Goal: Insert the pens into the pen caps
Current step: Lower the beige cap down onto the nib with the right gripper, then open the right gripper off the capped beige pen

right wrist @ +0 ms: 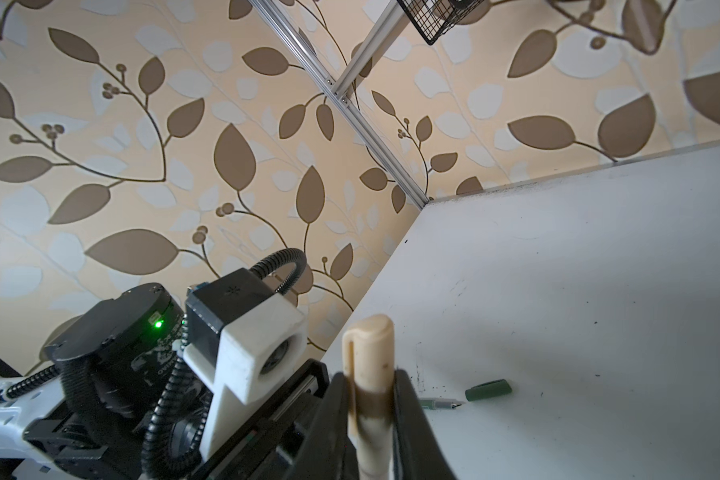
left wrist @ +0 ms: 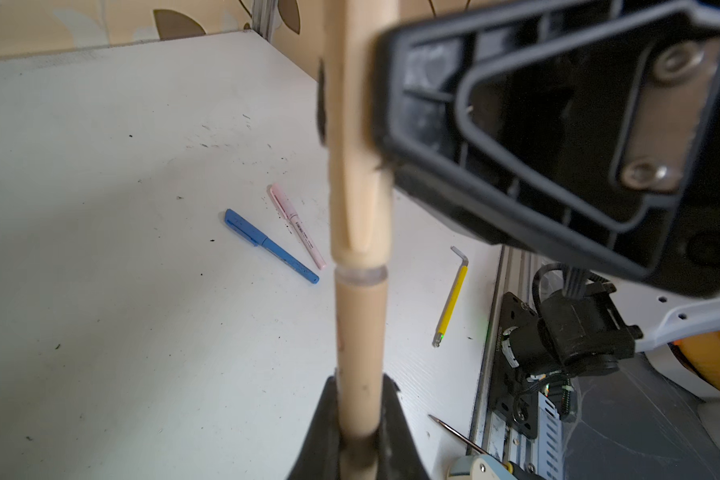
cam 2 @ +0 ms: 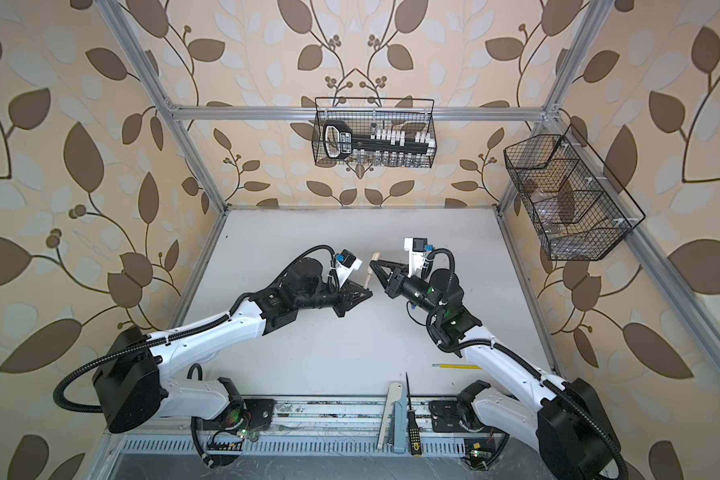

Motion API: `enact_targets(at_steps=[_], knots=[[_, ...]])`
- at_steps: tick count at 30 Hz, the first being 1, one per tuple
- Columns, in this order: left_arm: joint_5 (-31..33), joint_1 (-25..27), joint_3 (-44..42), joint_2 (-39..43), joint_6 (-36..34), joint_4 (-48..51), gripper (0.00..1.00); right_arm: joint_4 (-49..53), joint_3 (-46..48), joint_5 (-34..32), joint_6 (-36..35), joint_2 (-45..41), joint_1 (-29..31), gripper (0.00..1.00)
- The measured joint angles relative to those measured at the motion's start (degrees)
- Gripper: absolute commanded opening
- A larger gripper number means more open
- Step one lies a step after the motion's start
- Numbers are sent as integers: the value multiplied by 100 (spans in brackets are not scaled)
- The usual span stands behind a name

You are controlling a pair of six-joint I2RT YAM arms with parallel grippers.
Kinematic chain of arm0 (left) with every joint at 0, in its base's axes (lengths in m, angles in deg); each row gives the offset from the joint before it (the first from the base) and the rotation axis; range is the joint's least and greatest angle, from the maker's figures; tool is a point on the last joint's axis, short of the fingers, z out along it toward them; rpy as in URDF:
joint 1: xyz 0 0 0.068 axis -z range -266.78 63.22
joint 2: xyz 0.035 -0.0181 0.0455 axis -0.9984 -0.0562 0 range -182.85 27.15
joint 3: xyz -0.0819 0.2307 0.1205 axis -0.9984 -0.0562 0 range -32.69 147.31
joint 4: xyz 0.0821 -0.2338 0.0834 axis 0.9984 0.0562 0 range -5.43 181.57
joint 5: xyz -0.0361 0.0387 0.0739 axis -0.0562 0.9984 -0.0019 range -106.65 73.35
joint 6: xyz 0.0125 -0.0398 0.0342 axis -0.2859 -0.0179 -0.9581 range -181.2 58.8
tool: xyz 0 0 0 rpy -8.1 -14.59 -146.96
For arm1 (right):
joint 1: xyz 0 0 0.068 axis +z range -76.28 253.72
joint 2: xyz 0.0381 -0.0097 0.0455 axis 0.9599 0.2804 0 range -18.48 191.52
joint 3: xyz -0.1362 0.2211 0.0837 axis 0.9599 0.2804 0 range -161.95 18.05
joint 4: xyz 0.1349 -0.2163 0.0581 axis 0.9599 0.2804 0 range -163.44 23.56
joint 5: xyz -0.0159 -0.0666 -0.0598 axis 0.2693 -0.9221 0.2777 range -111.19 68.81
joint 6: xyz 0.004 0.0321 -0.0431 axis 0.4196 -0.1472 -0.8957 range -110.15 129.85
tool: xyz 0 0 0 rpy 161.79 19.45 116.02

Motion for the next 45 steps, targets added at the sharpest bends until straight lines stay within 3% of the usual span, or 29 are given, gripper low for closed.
enact_targets(at_steps=[12, 21, 33, 45], knots=[[-107, -2, 221, -94, -146, 15, 0, 688, -391, -24, -564, -151, -4, 20], [-109, -2, 238, -24, -254, 13, 0, 881, -459, -22, -732, -151, 70, 27], [-109, 0, 245, 26, -284, 13, 0, 1399, -468, -24, -1040, -463, 160, 55], [-157, -2, 245, 26, -282, 17, 0, 1644, -1510, 848, -922, 184, -450, 55]])
